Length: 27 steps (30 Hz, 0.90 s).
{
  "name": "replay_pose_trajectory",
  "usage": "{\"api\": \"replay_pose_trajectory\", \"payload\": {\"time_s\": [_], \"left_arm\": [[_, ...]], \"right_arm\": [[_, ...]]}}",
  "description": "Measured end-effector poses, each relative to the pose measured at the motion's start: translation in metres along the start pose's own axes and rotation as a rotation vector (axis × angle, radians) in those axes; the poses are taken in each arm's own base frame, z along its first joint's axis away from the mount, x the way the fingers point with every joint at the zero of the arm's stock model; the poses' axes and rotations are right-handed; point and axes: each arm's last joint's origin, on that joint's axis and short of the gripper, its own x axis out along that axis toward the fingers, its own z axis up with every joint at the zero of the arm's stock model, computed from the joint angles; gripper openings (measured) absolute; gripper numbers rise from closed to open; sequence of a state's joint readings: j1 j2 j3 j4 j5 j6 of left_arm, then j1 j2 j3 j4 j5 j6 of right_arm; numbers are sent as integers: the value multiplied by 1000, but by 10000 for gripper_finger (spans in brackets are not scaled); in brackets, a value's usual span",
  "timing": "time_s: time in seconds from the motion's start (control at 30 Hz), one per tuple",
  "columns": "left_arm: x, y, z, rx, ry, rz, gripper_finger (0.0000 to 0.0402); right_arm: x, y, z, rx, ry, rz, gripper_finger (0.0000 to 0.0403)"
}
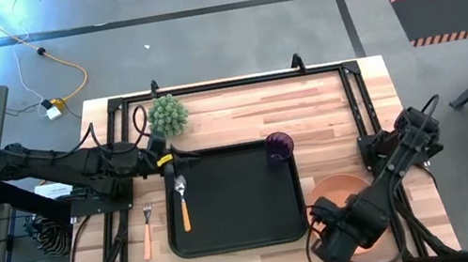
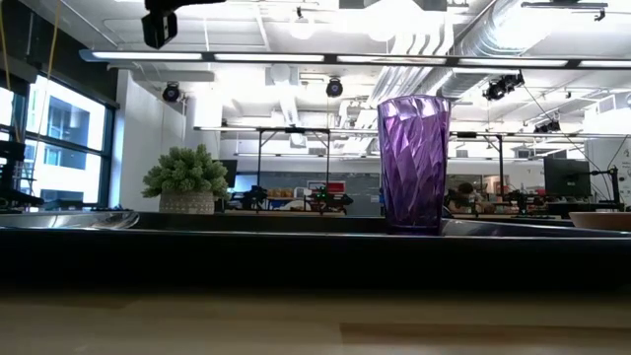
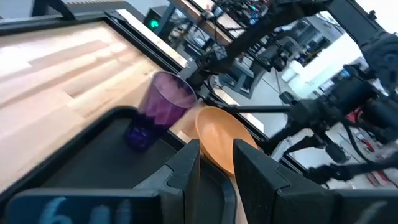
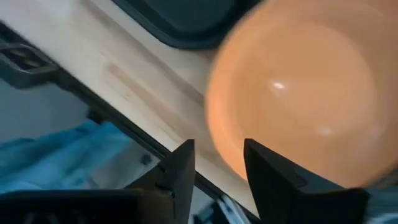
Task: Pick and place plate/cup/fork/spoon on tray
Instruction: Put the orange plate on the black tray to the right of the yellow spoon
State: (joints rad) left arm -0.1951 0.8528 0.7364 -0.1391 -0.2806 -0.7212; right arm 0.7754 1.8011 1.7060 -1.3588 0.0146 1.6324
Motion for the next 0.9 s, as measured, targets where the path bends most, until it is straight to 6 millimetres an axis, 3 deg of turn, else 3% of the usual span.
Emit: {"api": "replay_pose_trajectory", "payload": {"time_s": [0.17, 0.5, 0.9], "left_arm": [[0, 0, -1, 1, 15, -15, 85], [0, 2, -3, 10, 41, 9, 85], [0, 3, -4, 13, 43, 21, 85]], "right_arm": [[16, 1, -4, 30, -53, 18, 135], [84, -4, -9, 95, -8, 93, 135], [106, -9, 0, 70, 27, 115, 135]]}}
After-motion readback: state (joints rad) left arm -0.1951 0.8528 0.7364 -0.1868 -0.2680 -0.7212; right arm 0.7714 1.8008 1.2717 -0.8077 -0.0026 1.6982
